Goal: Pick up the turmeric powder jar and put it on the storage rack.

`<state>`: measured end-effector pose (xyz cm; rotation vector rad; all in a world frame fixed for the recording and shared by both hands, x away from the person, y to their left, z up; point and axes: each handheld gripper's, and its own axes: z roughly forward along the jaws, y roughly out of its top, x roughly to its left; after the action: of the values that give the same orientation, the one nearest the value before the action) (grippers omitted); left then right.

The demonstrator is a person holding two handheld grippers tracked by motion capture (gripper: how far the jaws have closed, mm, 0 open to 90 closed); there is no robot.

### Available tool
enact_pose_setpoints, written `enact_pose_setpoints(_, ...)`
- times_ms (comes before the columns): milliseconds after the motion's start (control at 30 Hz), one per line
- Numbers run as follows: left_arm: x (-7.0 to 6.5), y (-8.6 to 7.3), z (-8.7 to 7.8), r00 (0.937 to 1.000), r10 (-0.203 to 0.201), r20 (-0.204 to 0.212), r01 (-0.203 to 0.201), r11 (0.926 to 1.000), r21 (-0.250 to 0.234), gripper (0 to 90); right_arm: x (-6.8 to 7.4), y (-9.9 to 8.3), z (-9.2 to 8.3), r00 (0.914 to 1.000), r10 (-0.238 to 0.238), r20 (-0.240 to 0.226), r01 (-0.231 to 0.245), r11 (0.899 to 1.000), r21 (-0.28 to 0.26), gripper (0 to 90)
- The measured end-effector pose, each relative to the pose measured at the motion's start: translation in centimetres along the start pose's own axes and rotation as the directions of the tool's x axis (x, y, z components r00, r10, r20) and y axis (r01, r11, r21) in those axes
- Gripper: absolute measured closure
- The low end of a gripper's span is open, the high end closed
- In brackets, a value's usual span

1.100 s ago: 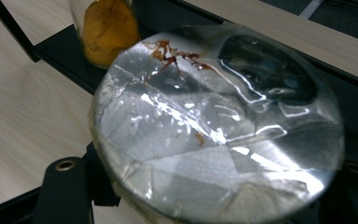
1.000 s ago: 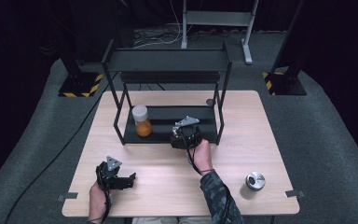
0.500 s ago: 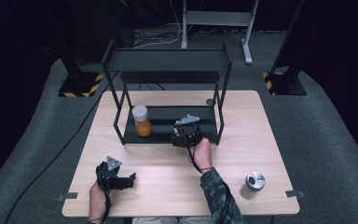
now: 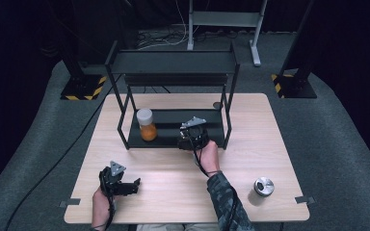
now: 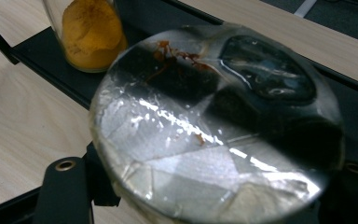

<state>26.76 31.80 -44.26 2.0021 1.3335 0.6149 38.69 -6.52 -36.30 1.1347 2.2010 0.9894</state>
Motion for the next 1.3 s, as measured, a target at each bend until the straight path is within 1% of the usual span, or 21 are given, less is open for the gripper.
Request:
enact_pose_setpoints(467, 0.0, 0.0, 0.0, 1.0, 0.0, 0.001, 0.0, 1.0, 0.001, 0.7, -0.3, 0.4, 0.4, 1.0, 0.002, 0.005, -0.002, 1.0, -0.003, 30.5)
enact_pose_setpoints(1300, 0.0, 0.0, 0.0, 1.0, 0.0, 0.001, 0.0, 1.0, 0.002, 0.7, -0.2, 1.5, 1.4, 1.0, 0.0, 0.005, 0.0, 1.0, 0.002, 30.4)
